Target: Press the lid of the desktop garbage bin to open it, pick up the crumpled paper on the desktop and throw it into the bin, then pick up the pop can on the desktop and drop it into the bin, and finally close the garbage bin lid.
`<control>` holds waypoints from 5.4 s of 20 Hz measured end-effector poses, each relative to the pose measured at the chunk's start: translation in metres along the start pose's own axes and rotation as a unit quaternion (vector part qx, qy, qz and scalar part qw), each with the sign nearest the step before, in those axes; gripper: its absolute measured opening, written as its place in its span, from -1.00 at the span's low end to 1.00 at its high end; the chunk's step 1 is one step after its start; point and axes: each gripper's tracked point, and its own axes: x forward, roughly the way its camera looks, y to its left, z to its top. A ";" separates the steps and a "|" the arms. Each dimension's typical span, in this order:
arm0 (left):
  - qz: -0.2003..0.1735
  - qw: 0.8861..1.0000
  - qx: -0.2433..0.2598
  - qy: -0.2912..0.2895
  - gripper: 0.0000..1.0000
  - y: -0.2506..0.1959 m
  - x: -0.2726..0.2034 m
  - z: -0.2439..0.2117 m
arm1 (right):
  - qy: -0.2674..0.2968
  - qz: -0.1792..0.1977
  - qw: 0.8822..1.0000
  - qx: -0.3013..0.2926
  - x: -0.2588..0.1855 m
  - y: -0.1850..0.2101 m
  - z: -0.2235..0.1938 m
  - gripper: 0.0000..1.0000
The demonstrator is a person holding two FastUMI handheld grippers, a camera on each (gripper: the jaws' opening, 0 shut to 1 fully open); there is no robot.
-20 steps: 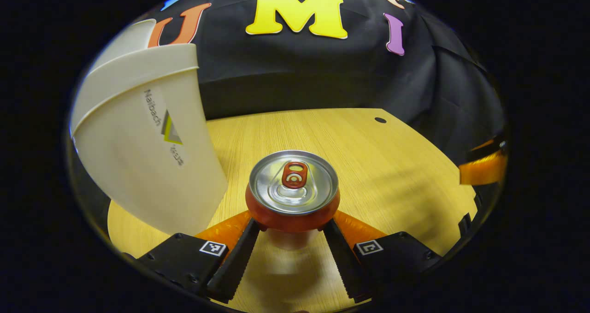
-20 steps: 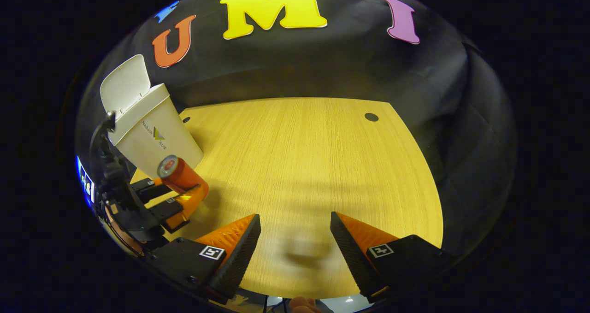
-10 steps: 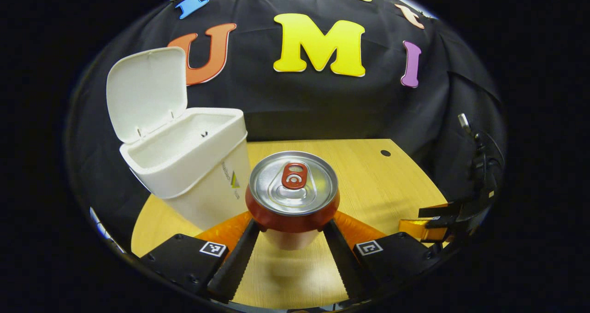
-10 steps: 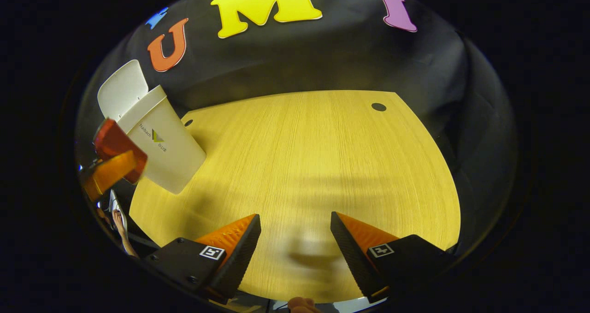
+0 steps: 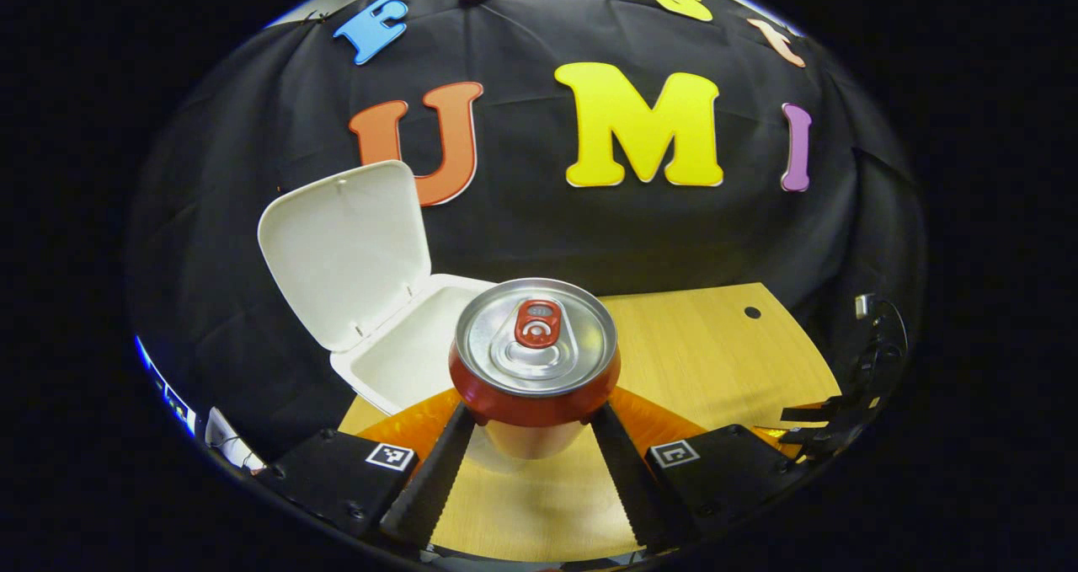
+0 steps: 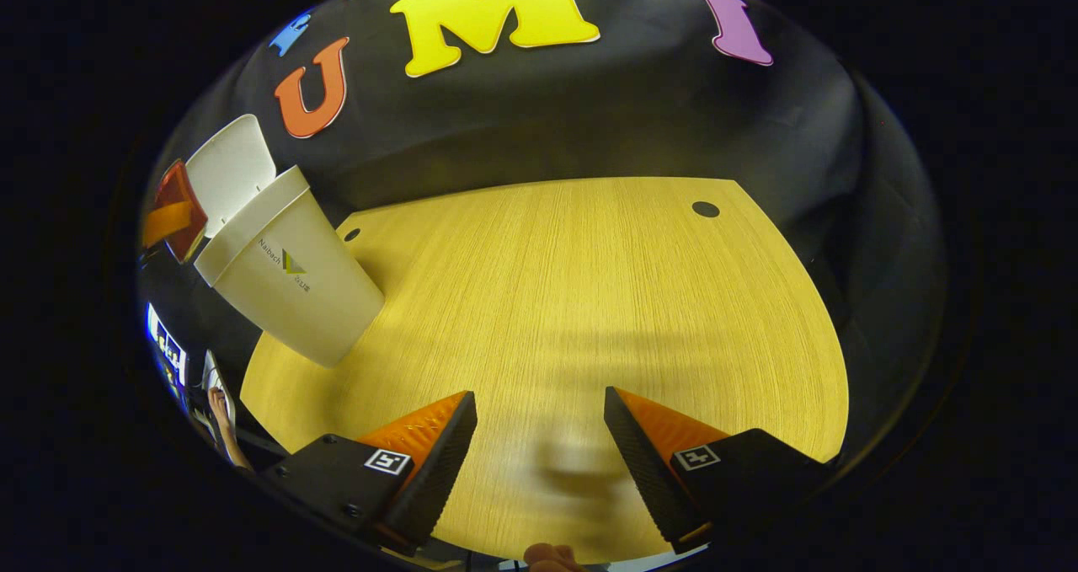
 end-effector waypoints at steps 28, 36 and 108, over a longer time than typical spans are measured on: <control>0.090 0.995 -0.048 -0.009 0.87 0.088 0.092 0.010 | 0.020 -0.012 0.999 -0.045 0.004 0.022 -0.011 0.89; 0.116 0.990 -0.026 -0.077 0.97 0.099 0.050 0.078 | 0.025 0.002 0.999 -0.047 0.002 0.029 -0.016 0.94; 0.245 0.943 -0.212 0.079 0.96 0.035 0.091 0.008 | 0.039 0.099 0.994 -0.025 0.019 -0.044 -0.082 0.95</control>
